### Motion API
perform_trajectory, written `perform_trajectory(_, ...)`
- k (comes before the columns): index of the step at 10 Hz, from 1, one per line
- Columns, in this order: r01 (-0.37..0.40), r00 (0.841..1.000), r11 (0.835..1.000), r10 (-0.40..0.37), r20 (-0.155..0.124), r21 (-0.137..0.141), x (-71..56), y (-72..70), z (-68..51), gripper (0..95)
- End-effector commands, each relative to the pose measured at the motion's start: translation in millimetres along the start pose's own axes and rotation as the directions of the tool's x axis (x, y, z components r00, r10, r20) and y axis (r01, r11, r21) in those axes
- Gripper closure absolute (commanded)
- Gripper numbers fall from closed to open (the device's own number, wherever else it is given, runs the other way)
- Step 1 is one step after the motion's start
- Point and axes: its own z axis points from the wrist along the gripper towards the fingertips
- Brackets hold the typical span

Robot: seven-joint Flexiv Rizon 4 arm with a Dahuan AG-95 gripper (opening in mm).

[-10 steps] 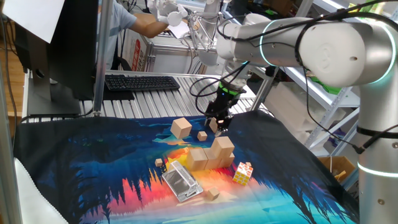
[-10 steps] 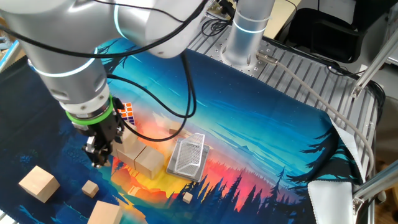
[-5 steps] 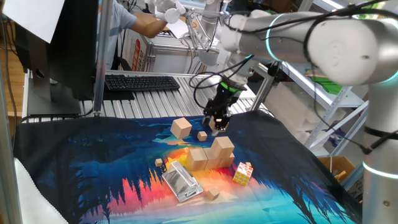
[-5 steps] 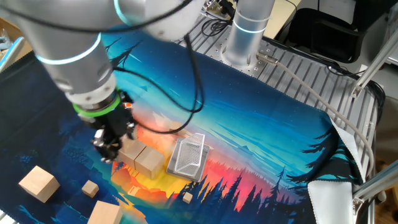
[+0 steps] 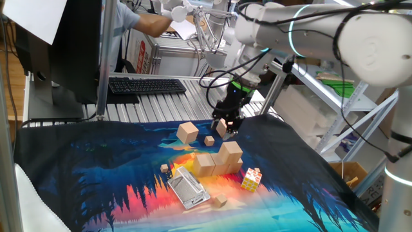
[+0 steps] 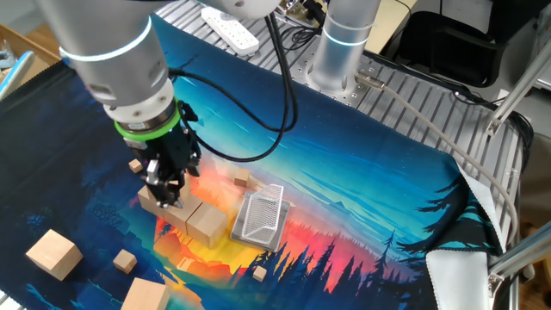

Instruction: Stack the blocks into a pyramid shape

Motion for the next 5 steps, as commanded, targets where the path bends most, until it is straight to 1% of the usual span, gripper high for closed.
perform_trajectory(1, 0.142, 0.989, 0.990, -0.142, 0.043, -0.002, 3.2, -2.4, -0.6, 38.0)
perform_trajectory(3, 0.226, 0.972, 0.974, -0.227, 0.067, 0.021, 3.2, -2.4, -0.6, 38.0)
perform_trajectory(4, 0.232, 0.971, 0.973, -0.232, 0.060, 0.010, 3.2, -2.4, -0.6, 38.0)
perform_trajectory(5, 0.246, 0.967, 0.969, -0.246, 0.063, 0.011, 3.2, -2.4, -0.6, 38.0)
